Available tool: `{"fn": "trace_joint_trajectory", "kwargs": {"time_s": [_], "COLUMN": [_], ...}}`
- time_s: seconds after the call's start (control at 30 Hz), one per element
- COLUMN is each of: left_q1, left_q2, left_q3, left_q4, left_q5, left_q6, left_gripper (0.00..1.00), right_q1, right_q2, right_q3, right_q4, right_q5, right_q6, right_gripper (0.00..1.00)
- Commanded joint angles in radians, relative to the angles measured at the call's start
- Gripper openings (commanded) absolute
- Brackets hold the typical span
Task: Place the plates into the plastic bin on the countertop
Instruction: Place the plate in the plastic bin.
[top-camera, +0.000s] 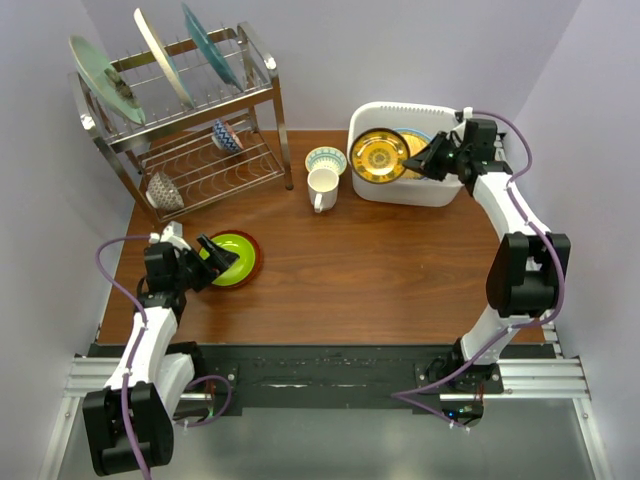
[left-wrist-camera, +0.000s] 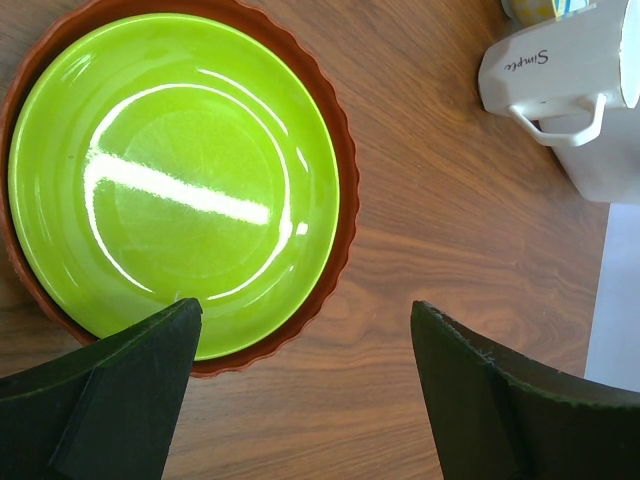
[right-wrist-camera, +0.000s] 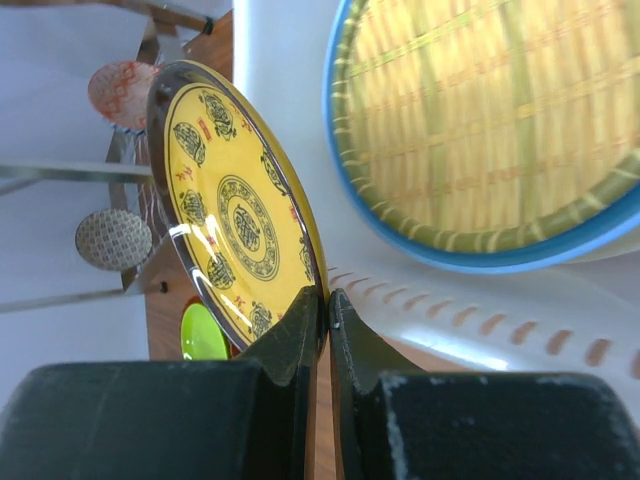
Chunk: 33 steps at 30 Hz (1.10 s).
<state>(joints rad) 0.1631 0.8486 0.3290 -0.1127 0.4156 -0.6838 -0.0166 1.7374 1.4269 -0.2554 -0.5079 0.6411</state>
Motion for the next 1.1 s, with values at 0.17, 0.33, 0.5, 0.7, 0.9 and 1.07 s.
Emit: {"fn": "trace_joint_trajectory", "kwargs": {"time_s": [0.17, 0.33, 0.5, 0.7, 0.9, 1.07], "left_q1": [-0.007, -0.007, -0.008, -0.007, -0.008, -0.008], "left_q2": [0.000, 0.013, 0.015, 0.021, 0.024, 0.026], "left_q3": [-0.004, -0.001, -0.001, 0.001, 0.001, 0.002], "left_q4": [0.051, 0.054, 0.054, 0.056, 0.054, 0.054], "left_q5": [0.014, 0.017, 0.019, 0.017, 0.017, 0.017], "left_q6": [0.026, 0.029, 0.032, 0.032, 0.033, 0.035], "left_gripper": [0.91, 0.91, 0.91, 0.91, 0.91, 0.90], "right_q1": [-0.115, -0.141, -0.143, -0.144, -0.144, -0.144], "right_q2": [0.076, 0.123, 0.172, 0.195, 0.202, 0.206], "right_q3": [0.064, 0.075, 0.093, 0.132, 0.129, 0.121], "right_q4": [0.117, 0.157, 0.193, 0.177, 0.170, 0.165], "right_q5": [-0.047, -0.063, -0.077, -0.064, -0.055, -0.044], "right_q6": [0.098, 0.152, 0.189, 0.186, 0.180, 0.175], "right_gripper": [0.00, 0.00, 0.00, 0.00, 0.00, 0.02]}}
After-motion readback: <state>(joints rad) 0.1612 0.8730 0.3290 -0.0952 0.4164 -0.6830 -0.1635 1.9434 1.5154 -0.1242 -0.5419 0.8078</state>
